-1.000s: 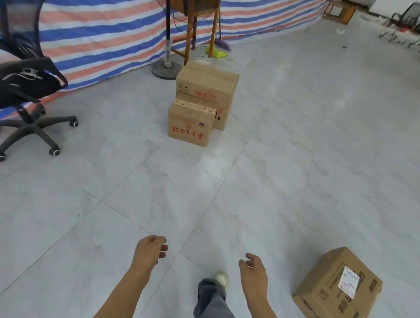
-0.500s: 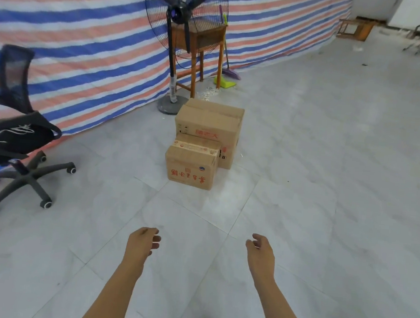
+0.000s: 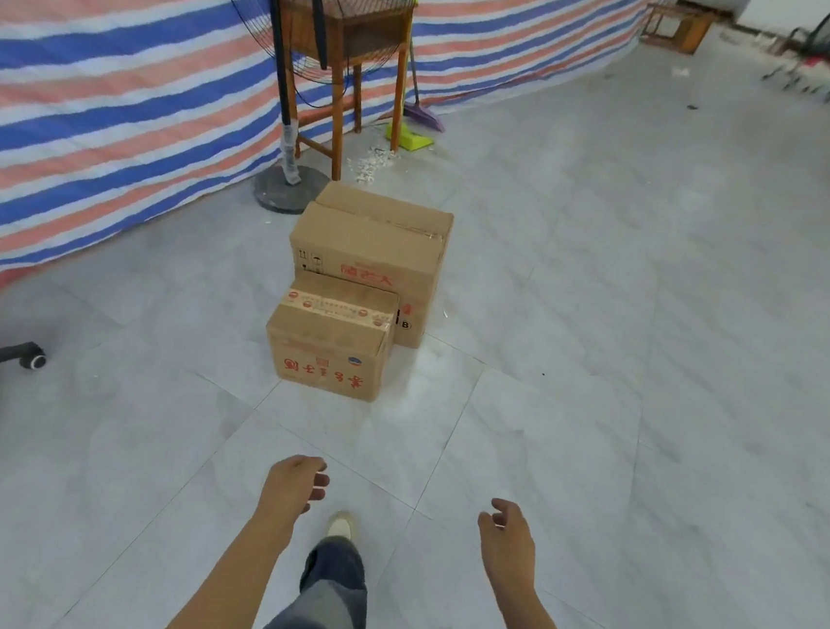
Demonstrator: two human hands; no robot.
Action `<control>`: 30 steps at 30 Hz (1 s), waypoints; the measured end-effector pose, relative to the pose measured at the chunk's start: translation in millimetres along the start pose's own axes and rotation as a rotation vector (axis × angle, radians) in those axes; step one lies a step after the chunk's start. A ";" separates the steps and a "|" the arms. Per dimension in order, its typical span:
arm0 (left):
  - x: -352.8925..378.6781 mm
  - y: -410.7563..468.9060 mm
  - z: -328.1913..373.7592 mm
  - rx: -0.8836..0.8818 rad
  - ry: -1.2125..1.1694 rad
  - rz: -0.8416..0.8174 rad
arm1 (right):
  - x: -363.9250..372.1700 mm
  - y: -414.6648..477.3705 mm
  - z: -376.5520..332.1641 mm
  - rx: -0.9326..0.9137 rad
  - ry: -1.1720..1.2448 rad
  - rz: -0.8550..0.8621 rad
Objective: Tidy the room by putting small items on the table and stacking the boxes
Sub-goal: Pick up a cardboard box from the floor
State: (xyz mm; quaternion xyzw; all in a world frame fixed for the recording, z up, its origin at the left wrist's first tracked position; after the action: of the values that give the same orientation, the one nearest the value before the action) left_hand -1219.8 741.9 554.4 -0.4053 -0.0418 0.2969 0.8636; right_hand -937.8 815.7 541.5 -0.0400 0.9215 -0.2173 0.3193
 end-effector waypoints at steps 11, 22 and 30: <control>2.9 123.1 175.7 0.088 -0.058 -0.001 | 35.5 128.6 -135.9 0.004 -0.016 0.015; 53.0 208.7 232.0 -0.017 0.051 0.011 | 41.5 261.9 -179.4 0.084 0.008 -0.032; 145.3 292.9 335.2 -0.022 0.032 0.078 | 6.9 428.0 -266.5 -0.015 0.034 -0.078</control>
State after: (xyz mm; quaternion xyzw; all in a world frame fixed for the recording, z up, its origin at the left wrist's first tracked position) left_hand -1345.8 1192.7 541.5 -0.4209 -0.0155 0.3236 0.8473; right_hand -1077.0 1300.4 542.2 -0.0746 0.9262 -0.2234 0.2946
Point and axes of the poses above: each hand's wrist, its own y-axis towards the middle knuckle, its own x-axis out of the palm, z = x × y, the point moved 8 cm from there along y, towards the middle knuckle, and after that the axes turned 4 degrees about -x, right-handed, at the moved point
